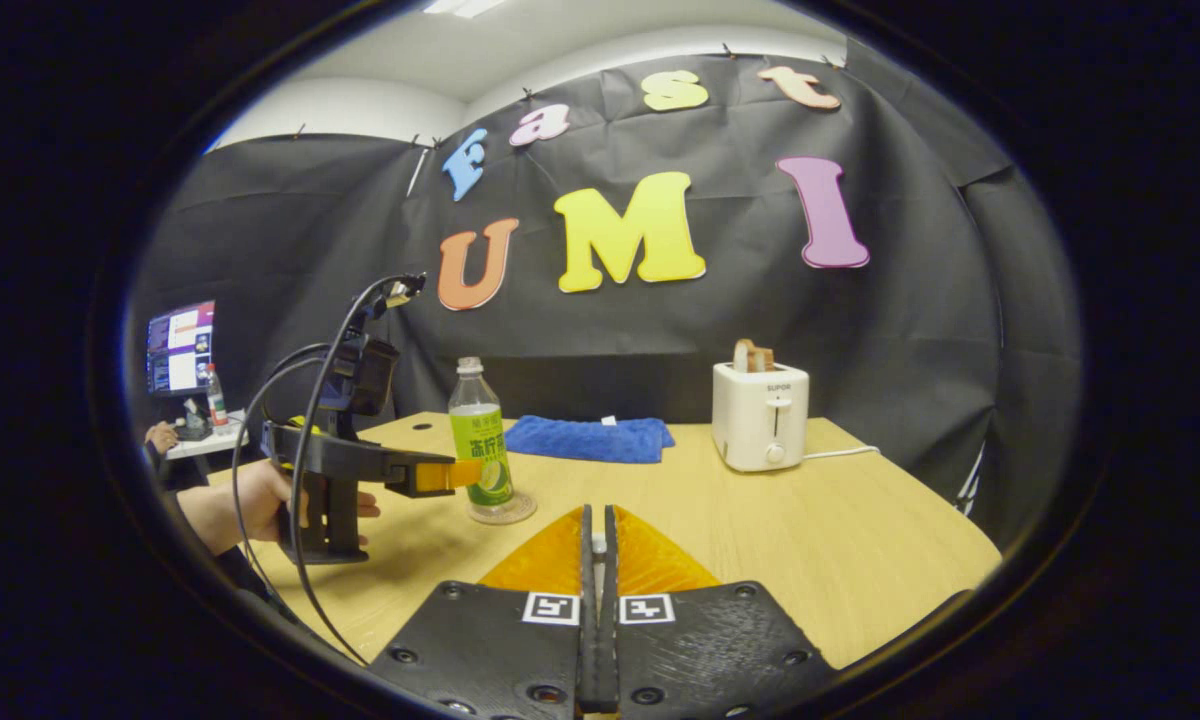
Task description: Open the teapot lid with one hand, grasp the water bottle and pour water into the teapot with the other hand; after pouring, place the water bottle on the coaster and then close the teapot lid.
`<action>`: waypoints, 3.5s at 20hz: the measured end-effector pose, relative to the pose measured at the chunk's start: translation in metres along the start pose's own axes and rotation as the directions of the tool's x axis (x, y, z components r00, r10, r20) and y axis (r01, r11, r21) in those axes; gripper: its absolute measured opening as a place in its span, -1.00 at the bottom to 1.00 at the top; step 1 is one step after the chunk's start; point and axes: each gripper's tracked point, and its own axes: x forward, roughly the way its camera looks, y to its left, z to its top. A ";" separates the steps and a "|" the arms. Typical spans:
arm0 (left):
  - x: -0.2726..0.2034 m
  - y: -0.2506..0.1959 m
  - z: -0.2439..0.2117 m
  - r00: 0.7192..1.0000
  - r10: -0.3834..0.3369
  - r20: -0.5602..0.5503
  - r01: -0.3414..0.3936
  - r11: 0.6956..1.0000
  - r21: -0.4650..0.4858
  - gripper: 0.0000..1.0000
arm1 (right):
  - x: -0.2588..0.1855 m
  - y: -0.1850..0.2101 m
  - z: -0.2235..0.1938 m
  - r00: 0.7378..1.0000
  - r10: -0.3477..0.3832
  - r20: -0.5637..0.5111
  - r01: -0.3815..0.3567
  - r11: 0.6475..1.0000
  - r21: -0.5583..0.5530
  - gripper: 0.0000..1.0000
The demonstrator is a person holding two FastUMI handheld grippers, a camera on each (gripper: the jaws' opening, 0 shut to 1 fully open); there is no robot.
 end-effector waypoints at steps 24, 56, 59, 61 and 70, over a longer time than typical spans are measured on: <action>-0.138 0.048 0.021 0.967 0.162 0.194 -0.149 0.986 -0.079 0.98 | 0.040 0.011 -0.036 0.998 0.050 -0.047 -0.050 0.999 -0.011 -1.00; -0.209 -0.065 0.028 0.921 0.016 0.389 -0.027 0.999 0.024 0.98 | -0.104 -0.030 0.067 0.948 -0.189 0.256 0.192 0.981 0.014 0.92; -0.215 -0.071 0.026 0.920 -0.001 0.393 -0.020 0.999 0.048 0.97 | -0.116 -0.028 0.070 0.941 -0.205 0.268 0.211 0.977 0.004 0.91; -0.222 -0.076 0.030 0.915 -0.017 0.403 -0.005 0.999 0.053 0.97 | -0.124 -0.024 0.073 0.936 -0.217 0.278 0.223 0.975 0.010 0.91; -0.235 -0.059 0.040 0.903 0.005 0.430 -0.032 0.998 0.056 0.96 | -0.127 0.004 0.075 0.934 -0.224 0.279 0.240 0.970 -0.024 0.84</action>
